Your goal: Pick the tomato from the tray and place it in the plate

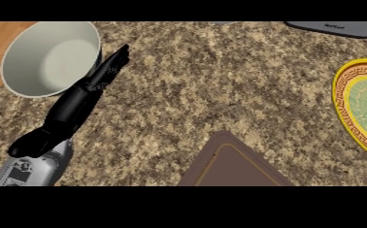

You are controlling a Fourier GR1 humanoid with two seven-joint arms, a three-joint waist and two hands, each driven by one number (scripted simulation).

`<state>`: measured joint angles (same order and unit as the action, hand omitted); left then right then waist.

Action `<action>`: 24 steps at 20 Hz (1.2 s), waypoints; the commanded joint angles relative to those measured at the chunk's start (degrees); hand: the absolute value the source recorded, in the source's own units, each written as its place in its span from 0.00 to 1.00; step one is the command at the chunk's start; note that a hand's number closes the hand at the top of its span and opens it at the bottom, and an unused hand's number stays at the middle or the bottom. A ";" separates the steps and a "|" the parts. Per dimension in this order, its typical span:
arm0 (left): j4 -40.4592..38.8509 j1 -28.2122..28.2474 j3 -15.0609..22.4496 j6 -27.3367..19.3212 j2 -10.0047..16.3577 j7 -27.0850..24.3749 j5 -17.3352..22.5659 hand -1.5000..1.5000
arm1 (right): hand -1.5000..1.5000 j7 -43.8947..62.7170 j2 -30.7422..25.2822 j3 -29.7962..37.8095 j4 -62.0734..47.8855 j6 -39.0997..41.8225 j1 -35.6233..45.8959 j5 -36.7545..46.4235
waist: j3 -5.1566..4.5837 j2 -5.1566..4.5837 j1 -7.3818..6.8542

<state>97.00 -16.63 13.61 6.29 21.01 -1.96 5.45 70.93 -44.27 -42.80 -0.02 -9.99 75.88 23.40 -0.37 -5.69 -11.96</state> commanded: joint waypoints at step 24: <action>-3.30 0.65 -3.39 -2.03 -0.16 0.88 0.21 0.50 | 1.00 14.25 -4.59 3.17 0.02 -16.49 -12.97 -2.81 | 0.60 2.82 6.63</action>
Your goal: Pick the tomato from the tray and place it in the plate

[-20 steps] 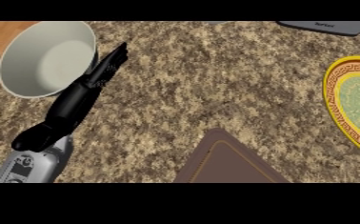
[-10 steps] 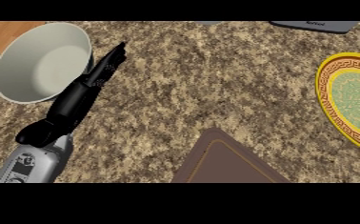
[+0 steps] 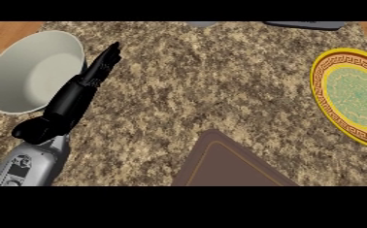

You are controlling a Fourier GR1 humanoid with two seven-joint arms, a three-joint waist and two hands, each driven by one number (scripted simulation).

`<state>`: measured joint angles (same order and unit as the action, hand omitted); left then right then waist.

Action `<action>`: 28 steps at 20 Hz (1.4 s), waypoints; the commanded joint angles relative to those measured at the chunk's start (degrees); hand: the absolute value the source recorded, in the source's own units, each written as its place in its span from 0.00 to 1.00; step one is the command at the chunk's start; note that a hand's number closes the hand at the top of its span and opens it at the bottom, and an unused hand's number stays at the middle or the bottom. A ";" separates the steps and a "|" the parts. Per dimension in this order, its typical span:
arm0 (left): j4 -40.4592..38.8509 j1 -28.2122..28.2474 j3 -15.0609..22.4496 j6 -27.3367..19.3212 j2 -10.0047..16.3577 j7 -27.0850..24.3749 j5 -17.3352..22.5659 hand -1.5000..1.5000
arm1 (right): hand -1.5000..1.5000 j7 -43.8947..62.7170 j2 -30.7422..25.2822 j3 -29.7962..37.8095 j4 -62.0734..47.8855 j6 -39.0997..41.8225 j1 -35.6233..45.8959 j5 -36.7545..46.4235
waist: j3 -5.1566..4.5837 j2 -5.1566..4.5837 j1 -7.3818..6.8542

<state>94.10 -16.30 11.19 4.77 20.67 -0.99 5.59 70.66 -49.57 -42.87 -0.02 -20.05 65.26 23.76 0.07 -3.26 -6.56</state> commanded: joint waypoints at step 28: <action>-1.80 1.35 -0.27 -0.55 -0.82 0.29 -0.77 0.50 | 0.00 10.00 6.22 4.23 0.02 -54.18 -3.84 -4.09 | -0.27 2.48 2.04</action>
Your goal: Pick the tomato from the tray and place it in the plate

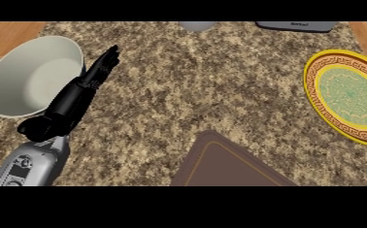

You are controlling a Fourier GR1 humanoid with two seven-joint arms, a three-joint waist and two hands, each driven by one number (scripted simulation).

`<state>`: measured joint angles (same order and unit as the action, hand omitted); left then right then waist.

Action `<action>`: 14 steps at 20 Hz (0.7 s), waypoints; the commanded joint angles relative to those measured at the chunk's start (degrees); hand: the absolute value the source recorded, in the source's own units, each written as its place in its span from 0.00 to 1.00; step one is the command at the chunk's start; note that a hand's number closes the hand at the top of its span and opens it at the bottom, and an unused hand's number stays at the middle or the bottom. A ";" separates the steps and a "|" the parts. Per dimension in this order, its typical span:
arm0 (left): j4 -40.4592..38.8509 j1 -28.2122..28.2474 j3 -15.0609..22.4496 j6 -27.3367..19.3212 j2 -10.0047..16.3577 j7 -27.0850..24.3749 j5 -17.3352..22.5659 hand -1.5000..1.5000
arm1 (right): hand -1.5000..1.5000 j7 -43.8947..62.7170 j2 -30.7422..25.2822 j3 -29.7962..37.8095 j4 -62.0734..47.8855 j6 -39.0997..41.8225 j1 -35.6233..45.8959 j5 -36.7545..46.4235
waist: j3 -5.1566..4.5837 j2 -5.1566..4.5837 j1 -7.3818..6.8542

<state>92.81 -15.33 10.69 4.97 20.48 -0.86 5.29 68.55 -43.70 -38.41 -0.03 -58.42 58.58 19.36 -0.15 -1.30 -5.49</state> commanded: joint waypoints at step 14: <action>-0.05 1.10 -1.78 -0.38 0.87 0.65 -0.03 0.50 | 0.00 13.35 8.61 -2.15 0.03 -27.17 7.12 2.36 | -0.42 1.22 2.36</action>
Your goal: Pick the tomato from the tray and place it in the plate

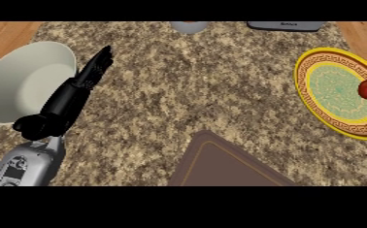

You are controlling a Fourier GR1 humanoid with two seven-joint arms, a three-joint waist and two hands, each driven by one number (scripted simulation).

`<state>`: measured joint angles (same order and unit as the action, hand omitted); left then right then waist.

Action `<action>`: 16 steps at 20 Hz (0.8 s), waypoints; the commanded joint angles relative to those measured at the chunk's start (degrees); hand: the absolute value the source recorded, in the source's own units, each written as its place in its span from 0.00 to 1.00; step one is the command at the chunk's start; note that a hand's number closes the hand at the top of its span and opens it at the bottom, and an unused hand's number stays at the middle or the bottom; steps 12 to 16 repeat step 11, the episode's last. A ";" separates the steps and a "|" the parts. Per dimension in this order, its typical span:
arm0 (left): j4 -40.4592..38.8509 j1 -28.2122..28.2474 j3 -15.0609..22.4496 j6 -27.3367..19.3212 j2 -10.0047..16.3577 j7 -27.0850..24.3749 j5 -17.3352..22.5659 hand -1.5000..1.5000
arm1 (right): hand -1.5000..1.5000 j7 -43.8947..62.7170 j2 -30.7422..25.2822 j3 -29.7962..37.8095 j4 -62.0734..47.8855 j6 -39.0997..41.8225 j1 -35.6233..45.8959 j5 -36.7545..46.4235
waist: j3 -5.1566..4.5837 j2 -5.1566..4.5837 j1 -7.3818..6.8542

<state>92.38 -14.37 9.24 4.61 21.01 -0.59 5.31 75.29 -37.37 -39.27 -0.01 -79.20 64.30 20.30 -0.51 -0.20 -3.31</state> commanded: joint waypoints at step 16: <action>1.24 1.67 -0.84 0.00 0.52 1.66 0.35 0.50 | 0.00 10.38 10.06 -3.89 0.01 -6.59 2.54 4.28 | -0.11 0.85 2.38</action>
